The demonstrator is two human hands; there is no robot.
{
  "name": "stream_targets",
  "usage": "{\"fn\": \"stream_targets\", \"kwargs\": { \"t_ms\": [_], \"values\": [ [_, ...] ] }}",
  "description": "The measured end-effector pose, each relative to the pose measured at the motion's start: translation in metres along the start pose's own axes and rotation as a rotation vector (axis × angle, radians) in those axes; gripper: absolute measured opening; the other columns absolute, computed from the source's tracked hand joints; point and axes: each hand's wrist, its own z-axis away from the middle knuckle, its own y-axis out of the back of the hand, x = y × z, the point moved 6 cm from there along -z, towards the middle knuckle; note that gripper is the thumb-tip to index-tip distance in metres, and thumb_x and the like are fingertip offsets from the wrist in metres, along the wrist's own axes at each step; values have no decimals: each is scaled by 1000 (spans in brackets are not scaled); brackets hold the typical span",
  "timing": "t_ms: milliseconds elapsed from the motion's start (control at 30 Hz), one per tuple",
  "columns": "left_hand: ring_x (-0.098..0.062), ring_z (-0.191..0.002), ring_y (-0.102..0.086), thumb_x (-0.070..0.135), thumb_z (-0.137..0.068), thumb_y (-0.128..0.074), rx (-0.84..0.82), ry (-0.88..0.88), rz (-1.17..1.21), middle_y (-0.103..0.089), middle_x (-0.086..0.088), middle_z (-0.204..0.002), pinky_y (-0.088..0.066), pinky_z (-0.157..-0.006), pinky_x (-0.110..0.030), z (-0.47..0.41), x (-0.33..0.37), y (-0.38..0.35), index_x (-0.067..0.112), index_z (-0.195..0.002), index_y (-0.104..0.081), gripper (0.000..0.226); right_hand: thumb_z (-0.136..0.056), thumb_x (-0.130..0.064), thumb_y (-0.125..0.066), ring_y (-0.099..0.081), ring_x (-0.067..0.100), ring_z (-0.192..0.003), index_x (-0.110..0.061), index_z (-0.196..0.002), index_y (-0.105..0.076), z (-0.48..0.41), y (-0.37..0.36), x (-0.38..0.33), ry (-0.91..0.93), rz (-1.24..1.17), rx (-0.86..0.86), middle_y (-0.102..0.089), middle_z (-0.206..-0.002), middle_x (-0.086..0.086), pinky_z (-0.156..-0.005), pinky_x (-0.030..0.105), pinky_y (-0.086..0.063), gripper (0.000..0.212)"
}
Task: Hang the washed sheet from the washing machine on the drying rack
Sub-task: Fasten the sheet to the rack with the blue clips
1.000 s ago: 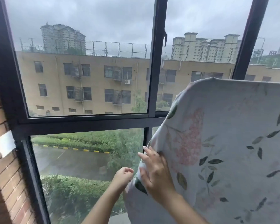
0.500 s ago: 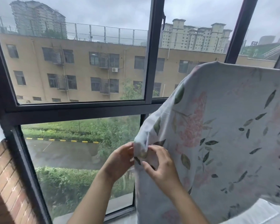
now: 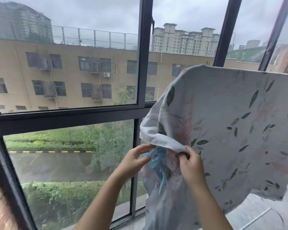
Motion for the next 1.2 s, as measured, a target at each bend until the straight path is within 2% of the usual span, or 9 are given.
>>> {"fn": "stream_targets", "kwargs": {
  "t_ms": [67,133,300,400,567,700,900,1033,1200],
  "values": [
    [-9,-126,-45,16,-85,-65,76,44,-167,-50,10,-131,-41,-103,-27,-3,-7,-5,24,-130,-51,48,-91,-9,-51,-50,26,-63,-8,-80,-62,-6,11,1,-26,-2,32,-60,-70,15,-55,29,-38,16],
    [-7,-125,-38,28,-81,-70,112,79,-299,-39,9,-134,-36,-103,-26,-8,-9,-8,21,-139,-37,67,-91,-8,-48,-46,24,-61,-6,-79,-61,-12,16,-2,-33,-23,35,-54,-66,12,-52,24,-35,18],
    [-18,-123,-34,52,-71,-69,178,164,-685,-45,3,-137,-35,-103,-40,-20,-16,5,24,-146,-26,91,-90,-11,-50,-40,12,-57,-6,-78,-62,-18,19,-15,-24,-52,-3,-48,-61,4,-54,28,-35,18],
    [-14,-115,-49,50,-69,-72,143,189,-593,-54,2,-128,-44,-97,-36,-22,-22,9,19,-142,-37,87,-89,-11,-51,-39,12,-57,-7,-77,-63,-21,20,-16,-29,-75,20,-46,-60,2,-56,29,-35,18],
    [-6,-90,-61,46,-65,-77,232,37,-585,-65,7,-101,-55,-81,-29,-18,-4,14,16,-117,-61,62,-89,-10,-50,-39,13,-56,-10,-75,-64,-23,18,-14,-35,-93,43,-45,-58,1,-56,30,-35,20],
    [-4,-78,-64,29,-71,-80,347,-94,-576,-68,7,-88,-56,-74,-29,-10,17,26,16,-105,-68,39,-91,-7,-48,-38,8,-50,-10,-81,-65,-23,28,-16,-25,-111,185,-47,-55,-4,-47,17,-33,20],
    [-7,-83,-64,25,-75,-79,433,-136,-628,-68,6,-93,-56,-78,-32,15,26,43,15,-110,-67,38,-93,-6,-47,-38,6,-46,-11,-84,-64,-22,29,-18,-23,-151,258,-47,-55,-3,-45,16,-32,19],
    [-7,-83,-65,17,-73,-81,450,-120,-592,-68,7,-90,-56,-80,-30,40,30,54,12,-109,-68,39,-93,-7,-47,-49,9,-63,-6,-92,-67,-19,20,-17,-36,-153,263,-60,-72,0,-65,26,-40,19],
    [0,-82,-65,14,-72,-82,505,-25,-443,-68,13,-88,-56,-75,-18,79,23,73,16,-106,-67,37,-92,-4,-47,-55,3,-74,-8,-98,-65,-7,7,-20,-30,-184,229,-64,-85,1,-60,7,-39,19]
  ]
}}
